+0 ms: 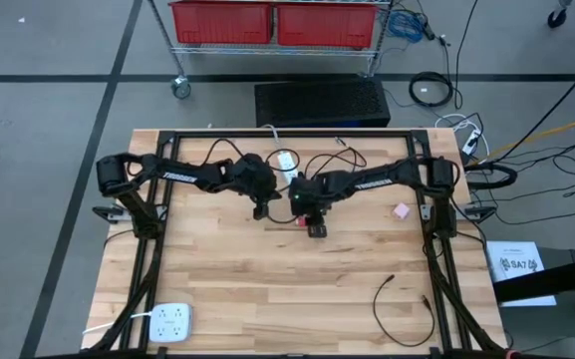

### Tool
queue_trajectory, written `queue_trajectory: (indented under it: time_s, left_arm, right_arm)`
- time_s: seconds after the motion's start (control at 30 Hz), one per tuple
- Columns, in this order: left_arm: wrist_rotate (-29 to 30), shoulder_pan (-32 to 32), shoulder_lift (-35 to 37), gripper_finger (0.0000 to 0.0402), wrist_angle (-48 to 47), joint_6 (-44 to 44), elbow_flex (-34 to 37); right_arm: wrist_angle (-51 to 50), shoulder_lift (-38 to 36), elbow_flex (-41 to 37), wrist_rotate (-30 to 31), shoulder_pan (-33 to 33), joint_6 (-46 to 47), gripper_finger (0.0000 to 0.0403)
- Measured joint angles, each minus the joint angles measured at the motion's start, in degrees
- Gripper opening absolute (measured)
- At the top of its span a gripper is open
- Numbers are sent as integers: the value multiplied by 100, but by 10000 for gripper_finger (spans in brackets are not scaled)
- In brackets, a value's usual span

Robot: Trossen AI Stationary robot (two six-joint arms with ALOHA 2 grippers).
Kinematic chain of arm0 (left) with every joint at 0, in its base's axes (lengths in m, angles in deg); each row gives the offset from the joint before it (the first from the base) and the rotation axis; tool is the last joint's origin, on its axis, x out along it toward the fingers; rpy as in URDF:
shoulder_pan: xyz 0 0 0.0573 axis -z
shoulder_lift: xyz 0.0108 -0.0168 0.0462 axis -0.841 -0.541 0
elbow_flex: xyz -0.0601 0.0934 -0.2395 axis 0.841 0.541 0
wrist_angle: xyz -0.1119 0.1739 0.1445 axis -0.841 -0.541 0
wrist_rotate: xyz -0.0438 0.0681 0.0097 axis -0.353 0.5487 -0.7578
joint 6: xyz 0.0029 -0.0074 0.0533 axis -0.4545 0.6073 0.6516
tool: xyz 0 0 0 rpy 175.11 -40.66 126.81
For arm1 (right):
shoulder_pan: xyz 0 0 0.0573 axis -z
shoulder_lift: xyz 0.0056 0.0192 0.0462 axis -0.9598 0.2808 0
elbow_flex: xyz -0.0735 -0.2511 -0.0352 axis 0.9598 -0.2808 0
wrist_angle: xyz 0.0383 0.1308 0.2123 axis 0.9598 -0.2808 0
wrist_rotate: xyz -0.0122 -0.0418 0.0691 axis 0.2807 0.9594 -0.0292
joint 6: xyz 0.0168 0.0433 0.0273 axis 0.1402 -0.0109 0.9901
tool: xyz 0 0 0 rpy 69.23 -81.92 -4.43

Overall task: Insert USB
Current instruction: Insert the pink charger adapter into the top white outlet extension

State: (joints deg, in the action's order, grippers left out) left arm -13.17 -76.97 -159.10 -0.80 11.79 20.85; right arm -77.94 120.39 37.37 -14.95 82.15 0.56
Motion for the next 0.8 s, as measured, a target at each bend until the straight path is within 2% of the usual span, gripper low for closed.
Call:
queue_trajectory:
  time_s: [0.17,0.27,0.57,0.8]
  left_arm:
    - [30,-2,0,8,132,-17,0]
    - [30,-2,0,8,217,-20,0]
    - [27,-2,4,8,352,-26,0]
    - [27,-2,7,8,493,-42,0]
  right_arm:
    - [-108,-92,17,133,6,30,259]
    - [-196,-244,20,141,5,25,290]
    - [-822,-1051,20,121,5,-165,277]
    - [-943,-1041,31,119,5,-252,252]
